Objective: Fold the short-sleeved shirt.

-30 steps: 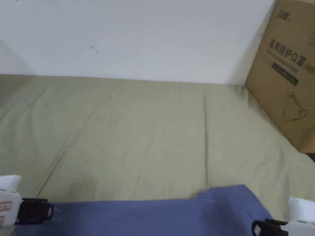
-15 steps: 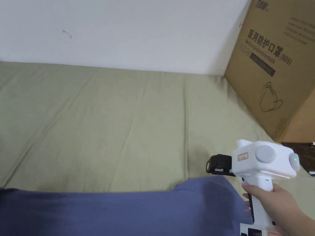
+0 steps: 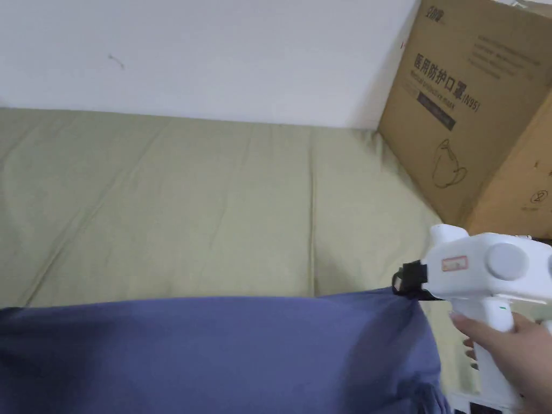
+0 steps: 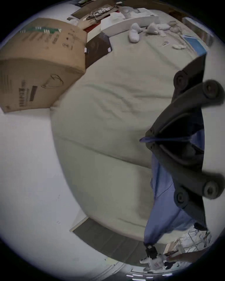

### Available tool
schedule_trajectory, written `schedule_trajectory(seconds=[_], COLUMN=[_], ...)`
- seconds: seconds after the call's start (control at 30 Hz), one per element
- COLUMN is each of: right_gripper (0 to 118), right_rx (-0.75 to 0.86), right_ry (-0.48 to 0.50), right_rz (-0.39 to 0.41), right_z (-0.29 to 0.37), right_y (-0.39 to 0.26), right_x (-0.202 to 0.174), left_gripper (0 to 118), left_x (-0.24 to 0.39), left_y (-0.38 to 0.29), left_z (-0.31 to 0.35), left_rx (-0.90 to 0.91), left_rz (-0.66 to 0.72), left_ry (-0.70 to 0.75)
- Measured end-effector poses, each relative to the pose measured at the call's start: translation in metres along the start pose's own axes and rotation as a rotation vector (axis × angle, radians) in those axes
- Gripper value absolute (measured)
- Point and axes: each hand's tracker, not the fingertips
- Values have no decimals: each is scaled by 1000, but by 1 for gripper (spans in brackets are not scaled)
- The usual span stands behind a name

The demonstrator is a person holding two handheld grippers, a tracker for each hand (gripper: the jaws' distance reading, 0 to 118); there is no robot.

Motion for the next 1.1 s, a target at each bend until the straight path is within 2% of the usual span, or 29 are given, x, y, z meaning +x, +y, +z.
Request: schedule_trajectory(seconds=[0.1,0.13,0.23,0.37,0.53,0.57,0.6,0.63,0.67,0.7,0.73,0.77,0.9,1.0,1.1], right_gripper=[0,0,0,0,0,4,14,30,61,86,103,111,111,111,109], right_rx=[28,-39,-58,-150,-239,-246,-249,-244,-234,-228,-218,-202,-60,66,115], right_ry=[28,9,34,5,-55,-65,-63,-58,-56,-59,-67,-69,-53,-34,-49], right_rz=[-16,-48,-85,-81,-195,-207,-224,-246,-248,-246,-241,-219,-97,-36,52], right_z=[61,78,112,109,76,72,69,70,70,73,77,83,123,146,145], right_y=[-29,-46,-91,-148,-211,-215,-216,-214,-212,-207,-199,-192,-161,-144,-138], right_x=[5,2,6,31,44,45,47,49,56,56,54,51,2,-49,-91], left_gripper=[5,5,5,5,6,11,19,32,57,82,104,118,118,118,118], left_x=[-2,-2,-2,-10,-14,-15,-16,-7,-7,-5,-1,0,25,58,96], left_y=[-23,-34,-70,-128,-177,-181,-183,-178,-176,-172,-166,-163,-131,-110,-97], left_z=[36,48,77,82,62,60,58,58,60,64,69,73,102,121,126], left_rx=[18,19,5,-76,-164,-172,-179,-182,-179,-173,-155,-120,38,148,215], left_rz=[3,4,-1,9,37,43,51,60,67,79,87,92,55,32,-28], left_ry=[-17,-21,-45,-39,-10,-16,-8,9,22,35,28,14,-61,-70,20])
